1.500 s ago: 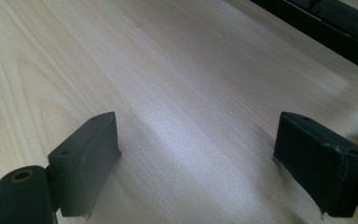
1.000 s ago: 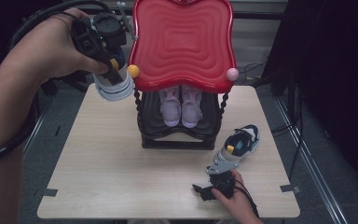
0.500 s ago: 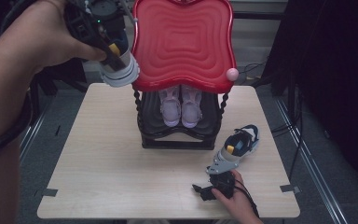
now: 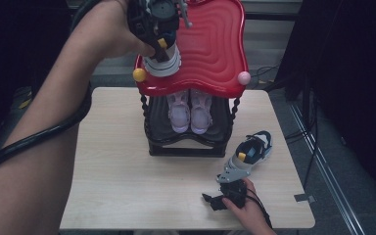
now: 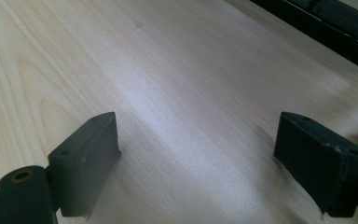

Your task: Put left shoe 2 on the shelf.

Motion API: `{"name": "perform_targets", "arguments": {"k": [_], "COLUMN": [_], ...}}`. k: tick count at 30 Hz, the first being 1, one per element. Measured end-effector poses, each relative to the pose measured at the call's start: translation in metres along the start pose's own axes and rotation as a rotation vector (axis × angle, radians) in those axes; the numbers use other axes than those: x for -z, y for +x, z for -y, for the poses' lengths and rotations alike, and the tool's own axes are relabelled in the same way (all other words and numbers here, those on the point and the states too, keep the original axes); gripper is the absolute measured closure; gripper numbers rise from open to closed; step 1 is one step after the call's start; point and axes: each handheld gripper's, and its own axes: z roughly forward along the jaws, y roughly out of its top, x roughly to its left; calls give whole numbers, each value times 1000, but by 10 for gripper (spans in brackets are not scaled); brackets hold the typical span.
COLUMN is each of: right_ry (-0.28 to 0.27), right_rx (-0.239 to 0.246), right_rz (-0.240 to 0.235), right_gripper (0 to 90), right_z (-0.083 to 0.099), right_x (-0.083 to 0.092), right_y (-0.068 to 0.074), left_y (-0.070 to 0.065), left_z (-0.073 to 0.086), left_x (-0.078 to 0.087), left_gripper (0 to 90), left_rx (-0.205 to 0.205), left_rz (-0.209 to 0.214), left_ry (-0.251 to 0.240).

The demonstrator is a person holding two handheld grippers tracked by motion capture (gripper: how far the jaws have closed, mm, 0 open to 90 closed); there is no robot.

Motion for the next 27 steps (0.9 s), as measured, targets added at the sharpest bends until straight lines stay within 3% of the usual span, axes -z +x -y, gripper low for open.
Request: {"name": "perform_targets", "arguments": {"k": [11, 21, 27], "right_ry": [1, -1, 0], "right_rx": [0, 2, 1], "right_rz": [-1, 0, -1], "right_gripper": [132, 132, 132], "right_z": [0, 0, 0], "right_x": [0, 0, 0], "right_y": [0, 0, 0], "left_y": [6, 6, 7], "left_z": [-18, -17, -14], "left_x": [-28, -40, -42], "left_gripper": [698, 686, 674], "left_rx": [-76, -104, -100], "left_rz": [0, 6, 2], "left_ry": [4, 22, 9]}}
